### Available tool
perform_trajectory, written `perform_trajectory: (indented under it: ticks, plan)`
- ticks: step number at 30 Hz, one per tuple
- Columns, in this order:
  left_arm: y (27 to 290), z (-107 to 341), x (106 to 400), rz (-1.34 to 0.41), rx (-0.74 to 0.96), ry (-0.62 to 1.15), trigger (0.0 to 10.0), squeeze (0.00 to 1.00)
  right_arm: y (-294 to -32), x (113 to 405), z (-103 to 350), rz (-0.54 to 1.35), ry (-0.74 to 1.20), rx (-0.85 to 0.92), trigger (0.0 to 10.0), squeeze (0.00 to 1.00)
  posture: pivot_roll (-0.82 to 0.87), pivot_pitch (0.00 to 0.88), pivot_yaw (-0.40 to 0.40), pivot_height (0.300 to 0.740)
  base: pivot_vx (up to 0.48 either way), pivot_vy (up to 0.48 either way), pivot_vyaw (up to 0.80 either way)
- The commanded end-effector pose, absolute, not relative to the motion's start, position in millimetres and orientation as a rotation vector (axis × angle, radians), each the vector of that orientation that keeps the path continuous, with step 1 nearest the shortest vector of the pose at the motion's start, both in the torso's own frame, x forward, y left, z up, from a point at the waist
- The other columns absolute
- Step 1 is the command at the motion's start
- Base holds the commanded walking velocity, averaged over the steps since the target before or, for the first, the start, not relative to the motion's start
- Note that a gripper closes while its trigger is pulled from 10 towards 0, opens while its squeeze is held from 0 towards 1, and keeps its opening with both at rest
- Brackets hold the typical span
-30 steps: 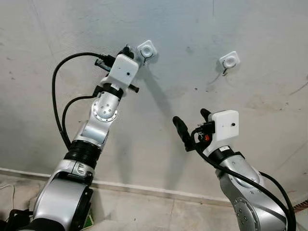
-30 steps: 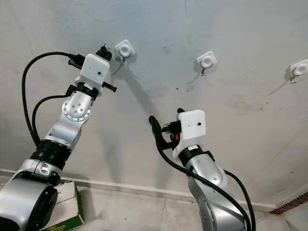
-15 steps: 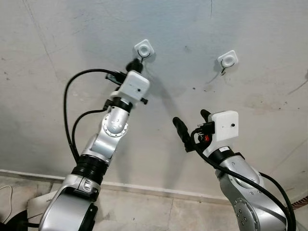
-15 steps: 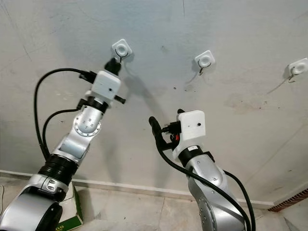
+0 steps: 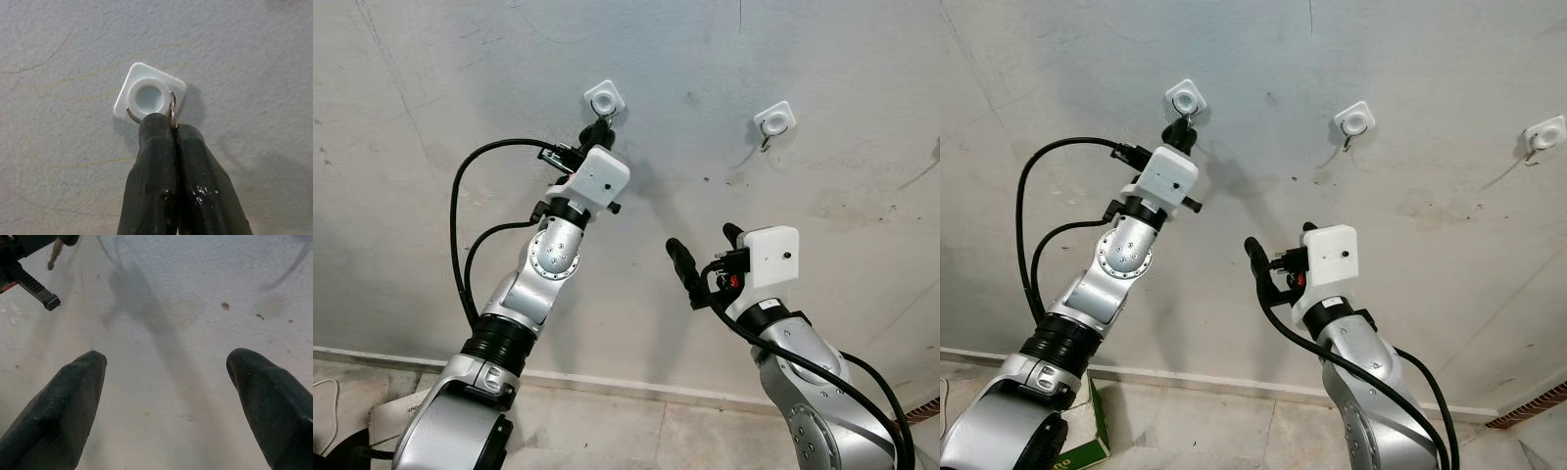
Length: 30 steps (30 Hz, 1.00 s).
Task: Hang keys on a hook
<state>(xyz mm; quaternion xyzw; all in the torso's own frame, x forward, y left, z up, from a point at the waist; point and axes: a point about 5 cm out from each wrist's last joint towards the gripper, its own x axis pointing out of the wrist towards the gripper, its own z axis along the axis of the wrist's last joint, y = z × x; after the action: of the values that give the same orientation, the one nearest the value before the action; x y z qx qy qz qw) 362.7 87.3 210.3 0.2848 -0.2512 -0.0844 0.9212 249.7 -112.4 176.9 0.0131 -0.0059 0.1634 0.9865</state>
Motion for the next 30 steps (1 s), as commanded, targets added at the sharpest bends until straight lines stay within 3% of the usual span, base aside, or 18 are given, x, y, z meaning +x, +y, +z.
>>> perform_trajectory:
  ticks: [1,20,30]
  plan:
    - [95,224,363,-0.101,0.585,-0.558,10.0,0.0,-112,249,174,0.33,-0.007,0.024,10.0,0.0,-0.01,0.023,-0.02,0.74,0.0,0.0,0.0]
    - [94,221,357,-0.071,0.607,-0.565,10.0,0.0,-109,253,174,0.335,-0.014,0.024,10.0,0.0,0.0,0.015,-0.022,0.74,0.0,0.0,0.0]
    - [80,211,349,-0.166,0.571,-0.551,10.0,0.0,-109,253,173,0.337,-0.016,0.025,10.0,0.0,0.0,0.012,-0.021,0.74,0.0,0.0,0.0]
